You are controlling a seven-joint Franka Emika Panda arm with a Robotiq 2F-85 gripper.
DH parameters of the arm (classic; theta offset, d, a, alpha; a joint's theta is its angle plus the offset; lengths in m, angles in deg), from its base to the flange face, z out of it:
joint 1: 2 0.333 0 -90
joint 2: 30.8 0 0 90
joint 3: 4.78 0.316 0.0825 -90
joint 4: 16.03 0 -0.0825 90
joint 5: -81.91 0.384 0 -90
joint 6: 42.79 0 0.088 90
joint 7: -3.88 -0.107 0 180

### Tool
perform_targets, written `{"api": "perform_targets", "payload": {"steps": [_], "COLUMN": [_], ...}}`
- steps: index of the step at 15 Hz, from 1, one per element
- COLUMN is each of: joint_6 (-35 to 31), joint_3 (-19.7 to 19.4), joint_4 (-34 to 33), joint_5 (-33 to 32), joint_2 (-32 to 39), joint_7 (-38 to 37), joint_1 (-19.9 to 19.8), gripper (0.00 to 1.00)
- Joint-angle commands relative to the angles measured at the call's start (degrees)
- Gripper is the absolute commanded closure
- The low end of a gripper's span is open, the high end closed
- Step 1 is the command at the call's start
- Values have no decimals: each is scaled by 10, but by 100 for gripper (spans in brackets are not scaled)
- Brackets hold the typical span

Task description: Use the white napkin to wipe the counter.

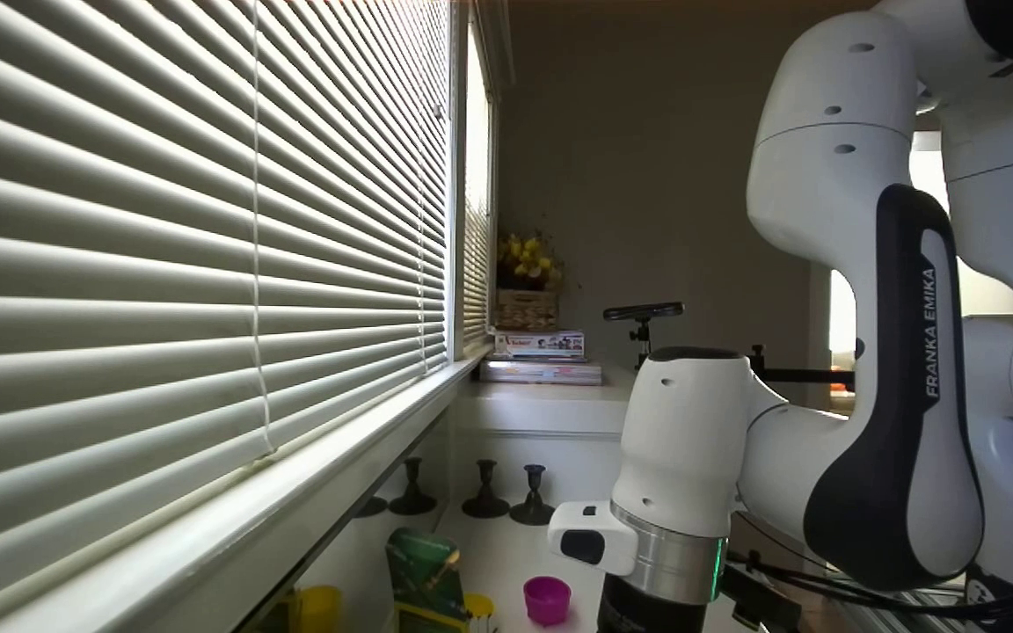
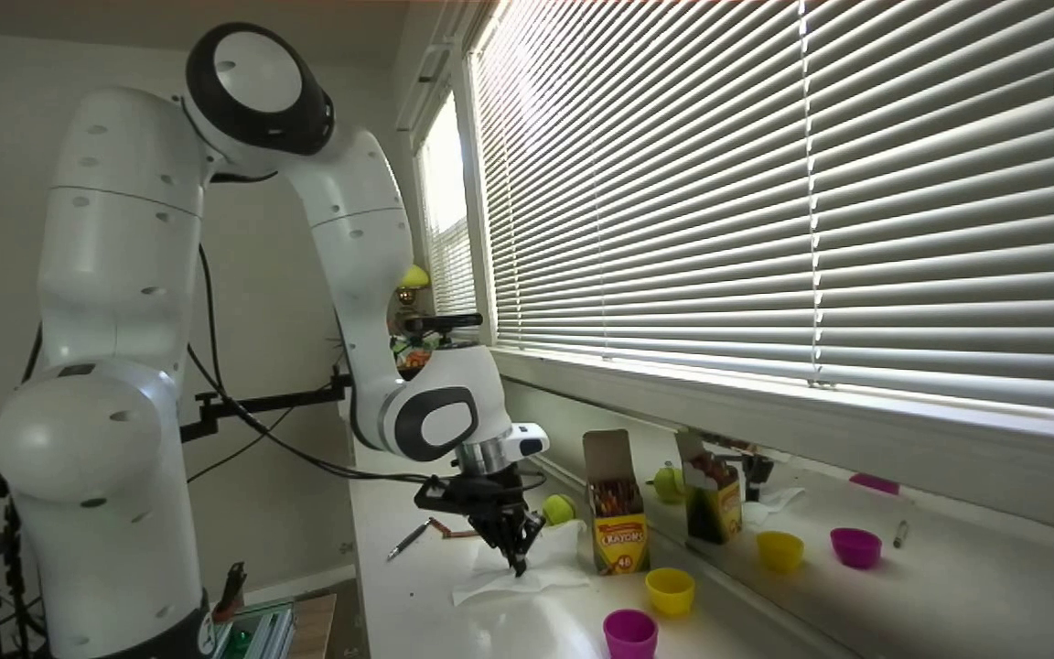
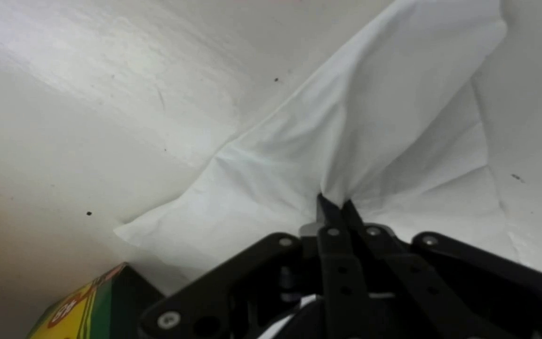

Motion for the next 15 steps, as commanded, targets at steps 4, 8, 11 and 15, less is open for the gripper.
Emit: {"api": "perform_targets", "payload": {"steps": [4, 8, 11, 15], "joint_6": [6, -7, -16, -13], "joint_3": [34, 21, -29, -13], "joint_4": [-51, -67, -79, -64], "joint_5": [18, 1, -12, 5], "joint_2": [66, 79, 89, 78], "joint_7": [-42, -67, -77, -63], "joint_1": [39, 88, 157, 164], "gripper": [100, 100, 100, 100]}}
